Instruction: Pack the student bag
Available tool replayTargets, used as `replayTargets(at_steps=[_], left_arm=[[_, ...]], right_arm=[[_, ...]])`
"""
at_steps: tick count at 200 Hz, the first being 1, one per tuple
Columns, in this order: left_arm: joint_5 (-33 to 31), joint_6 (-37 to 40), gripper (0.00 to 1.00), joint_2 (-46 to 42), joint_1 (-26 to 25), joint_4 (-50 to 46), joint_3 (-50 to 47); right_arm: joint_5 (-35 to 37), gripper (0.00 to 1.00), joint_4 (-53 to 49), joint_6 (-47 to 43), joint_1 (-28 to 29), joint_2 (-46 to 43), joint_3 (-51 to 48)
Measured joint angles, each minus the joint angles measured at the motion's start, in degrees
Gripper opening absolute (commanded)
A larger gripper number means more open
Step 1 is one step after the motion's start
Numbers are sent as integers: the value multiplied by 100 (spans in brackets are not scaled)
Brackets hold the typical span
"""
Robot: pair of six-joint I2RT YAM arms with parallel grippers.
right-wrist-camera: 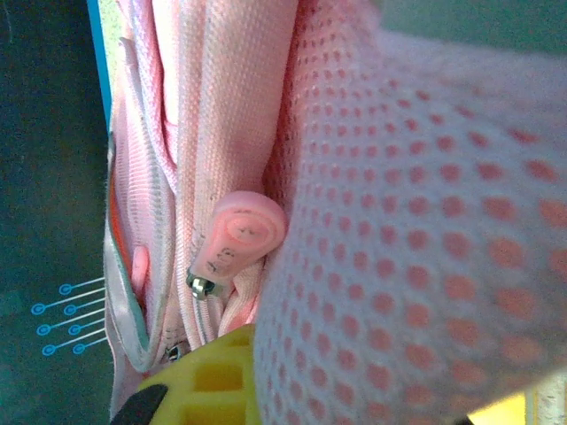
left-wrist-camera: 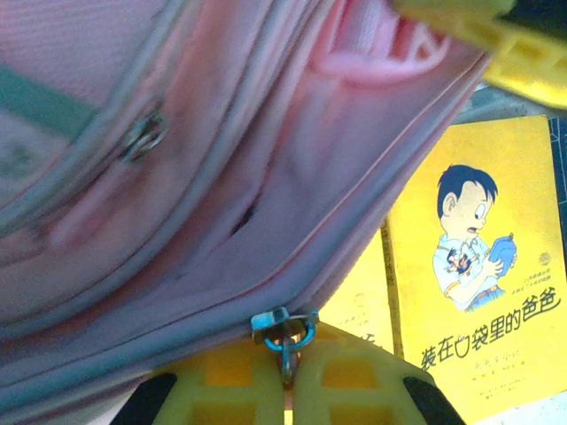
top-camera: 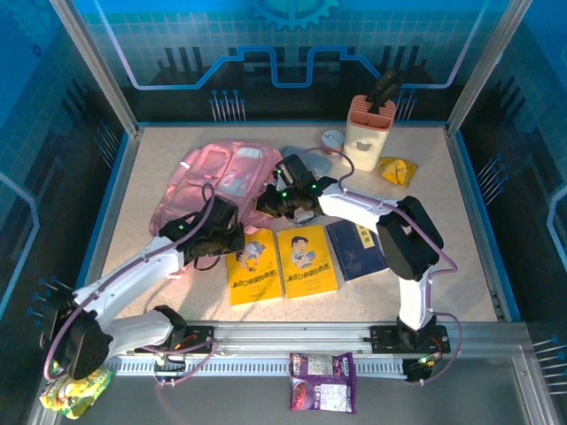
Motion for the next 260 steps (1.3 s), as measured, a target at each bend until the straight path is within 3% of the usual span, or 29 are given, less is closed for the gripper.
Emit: replayTargets(at_steps=[81,113,142,171,217,260], left_arm=[[-98,-63,0,-490,7,-619,-203],[210,-328,0,-560,11,-236,-350],[369,-514,0,-533,0,153,-424],[367,-544,0,-334,0,348,-424],[369,-632,0,-223,0,487,-424],[376,-643,0,-223,-2,590,-424]], right_arm=[[-293,0,-1084,-682,-522,767,1569],[-282,26,-1276,-887,-525,997,1762],[-216,60,-1294,-1130,-570,955,1718],[-229,73,-1202,-1303,-634,396,1058],[-310,77,-608,-857,-431,-905,-468],[-286,73,103,46,214,-835,-1025]])
